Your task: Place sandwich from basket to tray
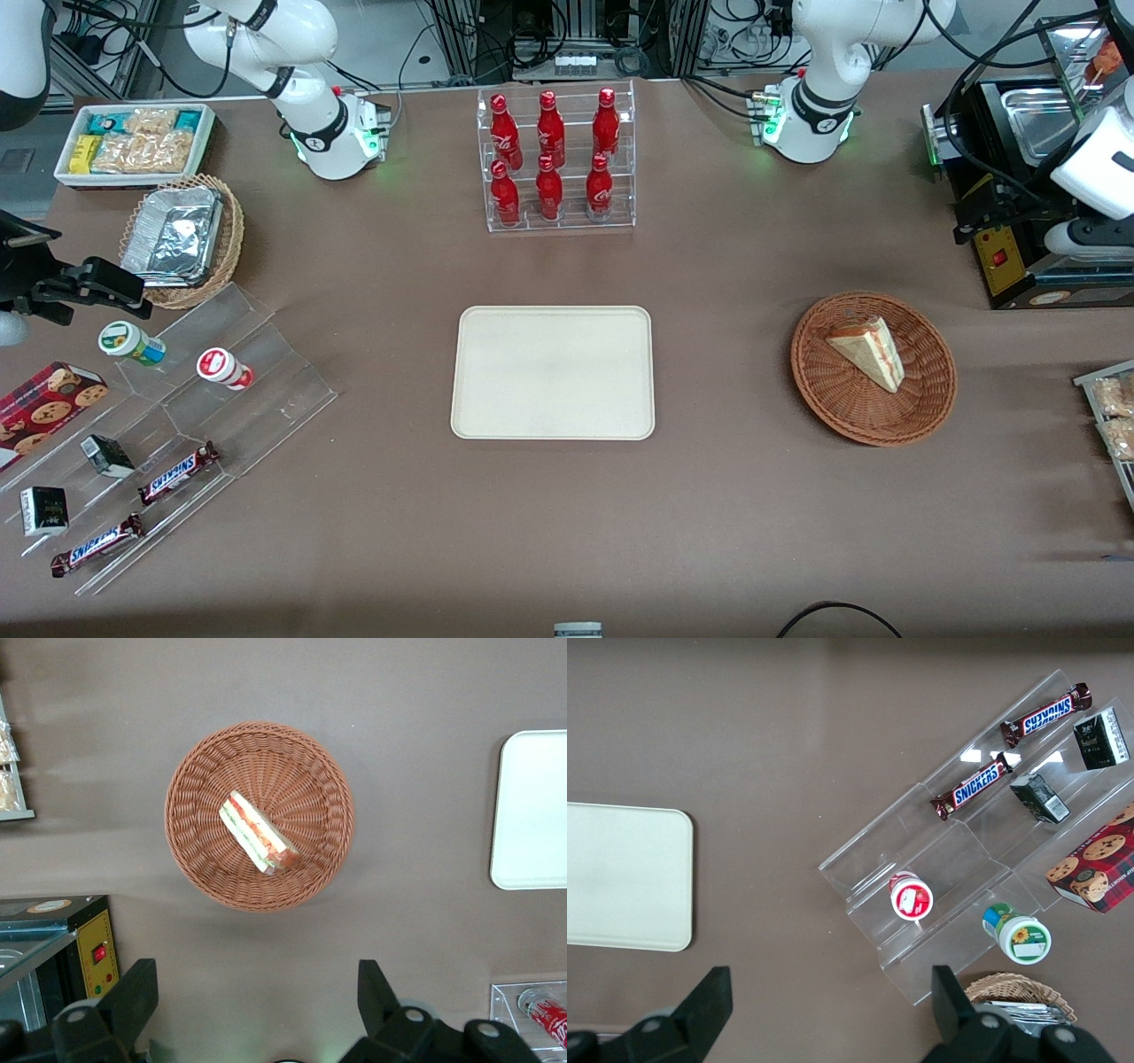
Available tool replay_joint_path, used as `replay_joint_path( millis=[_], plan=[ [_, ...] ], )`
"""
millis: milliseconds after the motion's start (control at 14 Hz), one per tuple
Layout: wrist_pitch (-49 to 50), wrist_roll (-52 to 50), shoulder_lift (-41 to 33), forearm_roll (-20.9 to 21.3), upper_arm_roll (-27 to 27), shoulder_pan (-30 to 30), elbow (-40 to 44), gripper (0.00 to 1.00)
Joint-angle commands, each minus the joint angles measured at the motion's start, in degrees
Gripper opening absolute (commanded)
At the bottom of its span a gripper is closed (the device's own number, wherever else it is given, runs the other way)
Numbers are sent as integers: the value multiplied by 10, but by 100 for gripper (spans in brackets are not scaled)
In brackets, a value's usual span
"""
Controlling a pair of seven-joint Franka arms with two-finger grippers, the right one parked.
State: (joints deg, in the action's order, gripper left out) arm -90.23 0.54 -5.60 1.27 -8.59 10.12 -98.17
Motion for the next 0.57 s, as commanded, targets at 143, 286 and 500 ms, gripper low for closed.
replay_joint_path(
  millis=[143,286,500],
  plan=[
    [-20,-28,51,5,-5,-12,3,100],
    [-42,-60,80,4,-5,-31,3,100],
    [-124,-89,92,2,-5,-34,-55,100]
  ],
)
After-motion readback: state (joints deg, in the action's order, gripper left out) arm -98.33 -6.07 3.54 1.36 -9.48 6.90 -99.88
